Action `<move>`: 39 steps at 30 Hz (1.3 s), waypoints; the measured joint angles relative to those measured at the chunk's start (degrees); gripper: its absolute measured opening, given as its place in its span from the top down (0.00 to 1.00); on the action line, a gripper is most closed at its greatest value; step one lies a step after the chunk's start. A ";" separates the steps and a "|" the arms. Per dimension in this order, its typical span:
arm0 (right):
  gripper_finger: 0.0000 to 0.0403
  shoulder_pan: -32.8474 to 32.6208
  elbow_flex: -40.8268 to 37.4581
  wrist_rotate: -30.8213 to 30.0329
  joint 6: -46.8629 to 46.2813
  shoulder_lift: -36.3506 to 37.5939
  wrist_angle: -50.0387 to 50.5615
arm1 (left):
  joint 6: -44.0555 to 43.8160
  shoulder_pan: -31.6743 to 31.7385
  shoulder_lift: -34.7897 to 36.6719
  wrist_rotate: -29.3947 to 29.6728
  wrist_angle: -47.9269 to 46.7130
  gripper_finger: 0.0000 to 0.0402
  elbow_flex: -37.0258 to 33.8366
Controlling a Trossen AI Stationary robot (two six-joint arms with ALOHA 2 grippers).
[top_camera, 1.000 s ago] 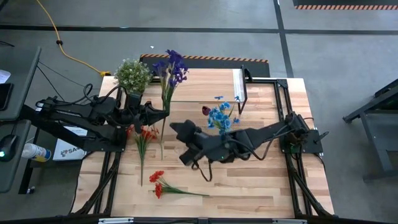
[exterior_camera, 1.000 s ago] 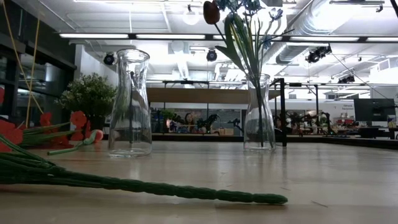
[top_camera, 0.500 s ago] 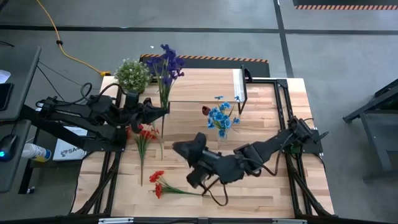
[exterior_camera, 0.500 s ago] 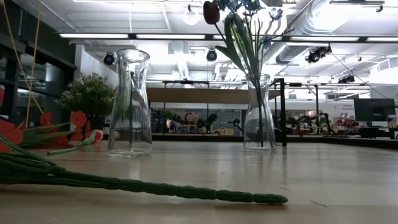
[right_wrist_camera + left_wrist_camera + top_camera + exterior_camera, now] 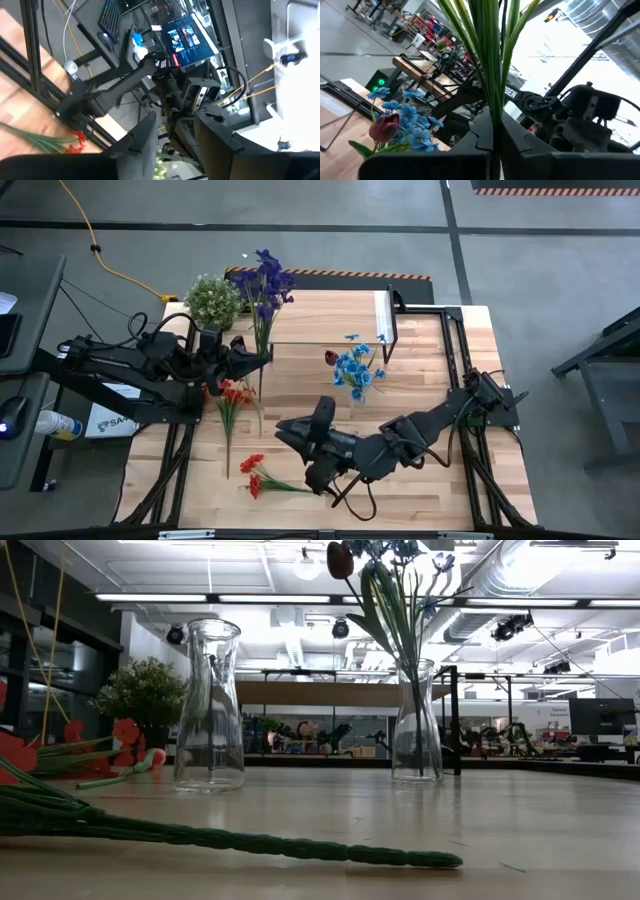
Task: Pick and place flowers into a vace then onto a shelf
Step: Put the purple flower into the right transparent vase
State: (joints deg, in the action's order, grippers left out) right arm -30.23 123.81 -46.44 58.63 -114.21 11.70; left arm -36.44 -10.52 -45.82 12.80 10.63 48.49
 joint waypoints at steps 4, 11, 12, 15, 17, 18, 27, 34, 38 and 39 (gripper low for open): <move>0.71 1.05 0.00 1.88 -4.66 0.00 -0.03 | 1.53 0.00 0.00 -2.80 0.51 0.90 -0.01; 0.71 4.23 0.00 4.60 -14.36 0.20 -3.70 | 3.29 0.00 0.02 -9.90 3.85 0.90 -0.01; 0.71 4.79 0.00 5.22 -16.46 0.29 -4.02 | 3.28 0.00 0.00 -10.65 3.92 0.90 -0.02; 0.71 6.06 0.00 6.78 -22.87 1.29 -4.43 | 3.66 0.00 0.00 -12.60 4.26 0.90 -0.01; 0.71 6.83 0.00 8.17 -26.91 2.34 -4.57 | 4.56 0.00 0.02 -14.06 4.44 0.90 0.00; 0.71 7.13 0.00 9.15 -29.23 2.83 -4.78 | 4.99 0.00 0.02 -14.72 4.45 0.90 0.00; 0.71 11.83 0.01 23.61 -55.25 7.25 -4.90 | 7.93 0.00 0.68 -18.61 6.23 0.90 -0.02; 0.71 17.35 0.00 35.02 -70.17 7.04 -4.70 | 10.71 0.00 1.40 -23.05 11.48 0.90 -0.02; 0.71 19.49 0.00 37.27 -73.17 6.94 -5.46 | 10.90 0.00 1.49 -24.03 12.25 0.90 -0.02; 0.71 19.95 0.00 38.38 -73.62 6.90 -5.77 | 11.19 0.00 1.49 -24.03 12.35 0.90 -0.02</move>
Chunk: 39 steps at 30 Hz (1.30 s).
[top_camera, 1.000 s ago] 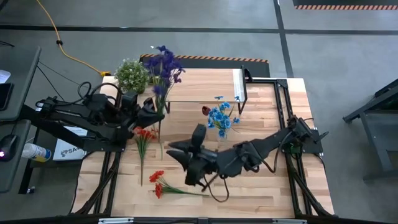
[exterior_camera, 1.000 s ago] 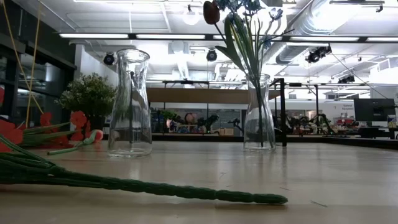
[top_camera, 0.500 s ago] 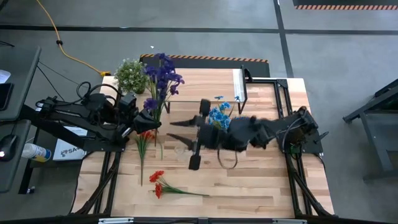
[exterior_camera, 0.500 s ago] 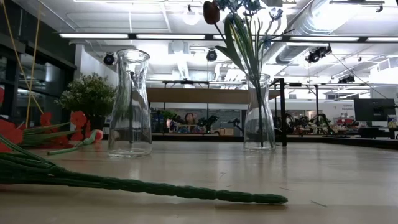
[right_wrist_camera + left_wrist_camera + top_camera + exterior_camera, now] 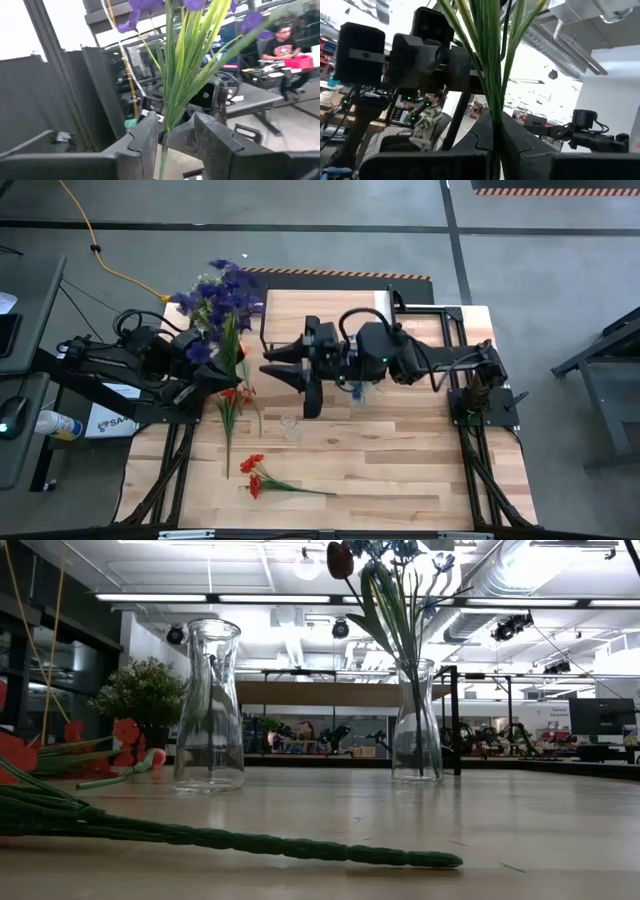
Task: Pick and place flowers into a vace then onto a shelf
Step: Put the purple flower into the right transparent vase
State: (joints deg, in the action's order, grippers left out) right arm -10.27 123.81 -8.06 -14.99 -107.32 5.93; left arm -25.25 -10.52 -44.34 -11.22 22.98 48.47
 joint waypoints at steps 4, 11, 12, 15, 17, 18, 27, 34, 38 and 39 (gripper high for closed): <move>0.71 1.08 0.00 1.81 -0.65 -0.03 -0.67 | 0.86 0.00 -0.04 0.12 0.06 0.90 0.00; 0.71 1.71 0.00 2.17 -0.62 -1.03 -2.30 | 2.53 0.00 -1.28 2.95 0.14 0.90 0.00; 0.71 1.71 0.00 2.19 -0.58 -1.50 -3.21 | 2.53 0.00 -1.69 3.18 0.41 0.90 0.00; 0.71 2.00 0.00 2.49 -0.17 -2.35 -3.77 | 2.53 0.00 -2.78 3.26 0.53 0.90 0.04; 0.71 2.42 0.00 2.45 -0.15 -2.41 -3.81 | 2.53 0.00 -3.54 3.26 1.16 0.90 0.04; 0.71 2.58 0.00 2.42 -0.18 -2.41 -4.10 | 2.53 0.00 -3.78 3.27 1.39 0.90 0.04; 0.71 2.72 0.00 4.44 -0.99 -3.29 -4.11 | 3.24 0.02 -4.47 5.74 1.34 0.90 0.04; 0.71 2.76 0.00 5.03 -1.72 -4.36 -4.27 | 4.00 0.02 -4.46 5.86 2.68 0.90 0.04; 0.71 2.76 0.00 5.11 -2.51 -5.04 -4.14 | 4.00 0.02 -4.45 5.88 2.57 0.90 0.04; 0.71 2.76 0.00 5.27 -2.74 -5.21 -4.18 | 4.00 0.02 -4.53 5.89 2.58 0.90 0.03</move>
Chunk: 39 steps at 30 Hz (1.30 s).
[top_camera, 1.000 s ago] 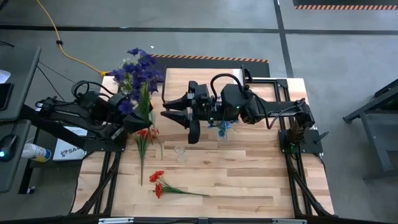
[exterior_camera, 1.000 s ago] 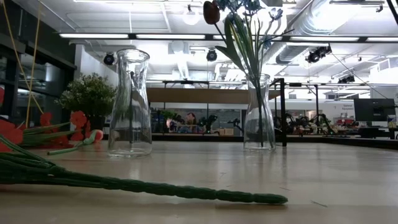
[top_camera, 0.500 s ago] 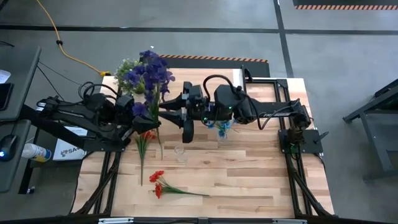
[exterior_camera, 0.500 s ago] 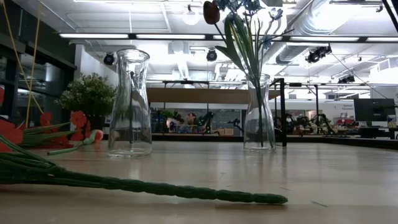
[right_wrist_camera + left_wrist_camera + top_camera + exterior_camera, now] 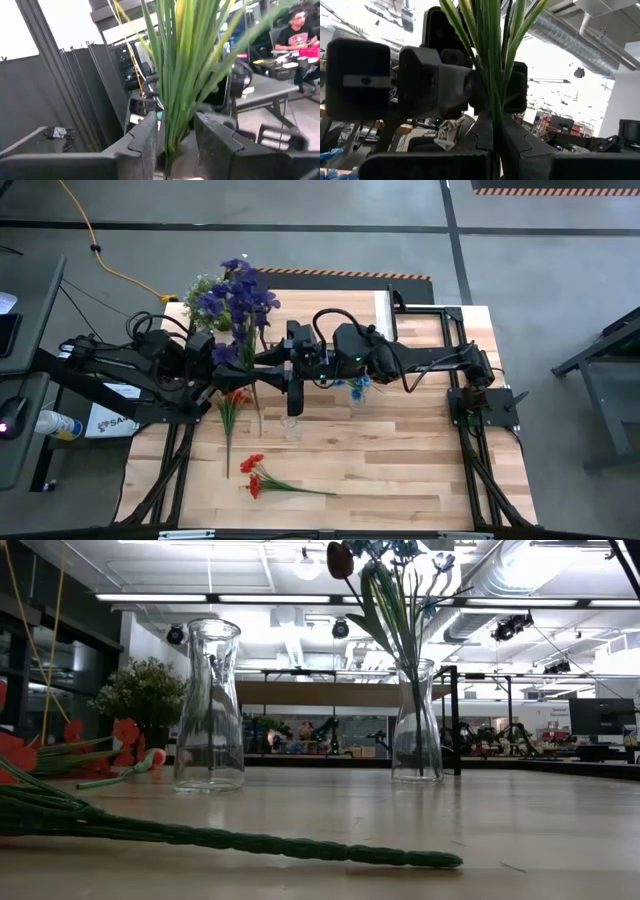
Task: Pick and place flowers into a vace then onto a shelf
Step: Put the purple flower into the right transparent vase
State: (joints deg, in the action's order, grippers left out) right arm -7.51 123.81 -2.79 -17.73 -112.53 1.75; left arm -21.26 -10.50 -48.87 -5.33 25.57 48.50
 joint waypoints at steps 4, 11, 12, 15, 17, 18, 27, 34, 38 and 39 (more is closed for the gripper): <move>0.71 0.00 0.00 0.15 0.06 -0.55 -0.18 | -0.12 0.00 -0.41 0.01 0.06 0.90 -0.01; 0.81 0.00 0.00 1.89 2.67 -0.75 -0.38 | -0.20 0.00 -0.45 -0.06 -0.23 0.90 -0.01; 0.84 0.00 0.00 2.11 3.37 -0.75 -0.71 | -0.21 0.00 -0.45 -0.03 -0.15 0.90 -0.01; 0.94 0.02 0.00 3.11 5.61 -0.75 -1.73 | -0.28 0.00 -0.43 -0.08 0.03 0.90 -0.01; 0.97 0.00 0.00 3.19 7.27 -0.75 -1.79 | -0.66 0.00 -0.43 -0.14 0.00 0.90 -0.01; 0.97 0.00 0.00 3.19 7.49 -0.75 -1.82 | -0.86 0.00 -0.43 -0.25 -0.01 0.90 -0.01; 0.98 0.00 -0.02 2.89 9.08 -0.75 -2.11 | -1.51 0.00 -0.41 -1.41 -0.12 0.85 -0.01; 0.99 0.00 -0.02 2.17 10.51 -0.13 -2.91 | -3.88 0.00 -0.15 -1.61 -0.08 0.52 -0.01; 0.99 0.00 -0.02 1.88 10.83 0.76 -2.35 | -4.94 0.00 -0.04 -2.10 0.06 0.40 -0.01; 0.99 0.00 -0.05 1.82 11.21 1.25 -1.85 | -4.94 0.00 0.04 -2.89 -0.02 0.38 -0.01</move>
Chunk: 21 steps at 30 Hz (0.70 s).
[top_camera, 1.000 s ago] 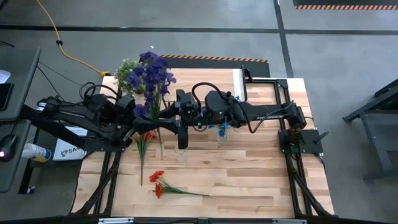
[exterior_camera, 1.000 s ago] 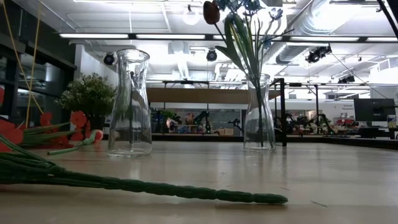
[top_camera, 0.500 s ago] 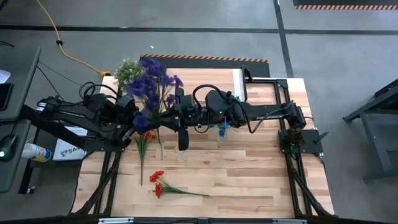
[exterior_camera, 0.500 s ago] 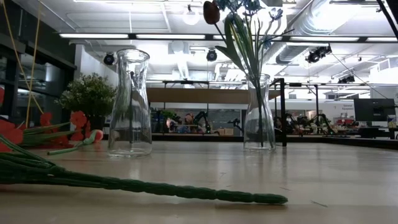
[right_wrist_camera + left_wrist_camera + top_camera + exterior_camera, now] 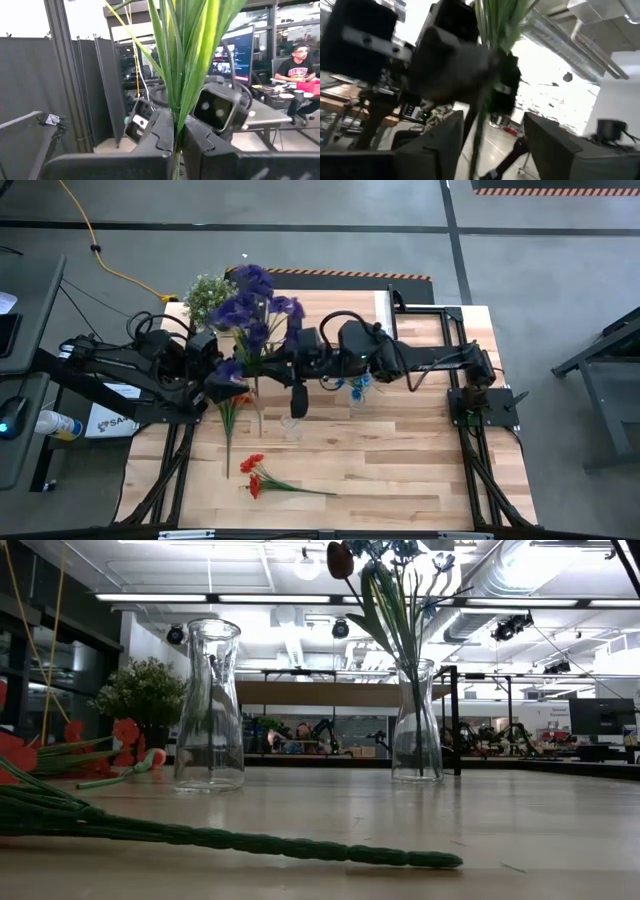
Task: Pick and place flowers into a vace then onto a shelf
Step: Put the purple flower into the right transparent vase
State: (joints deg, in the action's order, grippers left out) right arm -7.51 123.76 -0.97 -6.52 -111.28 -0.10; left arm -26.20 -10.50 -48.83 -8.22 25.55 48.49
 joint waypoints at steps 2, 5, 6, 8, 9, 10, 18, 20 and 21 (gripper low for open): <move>0.99 0.00 -0.01 -0.94 0.96 1.30 0.69 | -0.01 0.00 0.23 -1.23 0.18 0.34 0.00; 0.99 -0.07 -0.01 -4.17 3.50 3.96 4.52 | -0.98 0.02 0.55 -1.90 0.23 0.30 0.00; 0.99 -0.04 -0.01 -5.47 4.11 5.04 5.93 | -1.25 0.01 0.66 -2.03 0.18 0.29 0.00; 0.99 -0.15 -0.01 -7.86 5.30 7.28 8.76 | -1.31 -0.04 0.73 -2.40 0.01 0.28 0.00; 0.99 -0.32 0.00 -9.13 5.77 8.38 9.92 | -1.31 -0.02 0.78 -2.54 0.02 0.28 0.00; 0.99 -0.67 0.01 -10.40 6.53 9.58 11.47 | -1.32 -0.02 0.78 -2.65 0.05 0.28 0.00; 0.99 -5.90 0.03 -23.11 12.38 16.83 20.51 | -1.27 0.00 0.78 -2.85 -0.09 0.30 0.00; 0.99 -7.66 0.03 -26.66 14.01 18.34 21.45 | -1.27 0.00 0.78 -2.85 -0.16 0.30 0.00; 0.99 -8.55 0.03 -28.27 14.84 19.08 21.71 | -1.27 0.00 0.78 -2.85 -0.15 0.30 0.00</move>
State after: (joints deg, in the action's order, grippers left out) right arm -16.05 123.79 -29.24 8.32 -92.20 21.61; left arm -27.46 -10.50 -48.05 -11.07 25.40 48.49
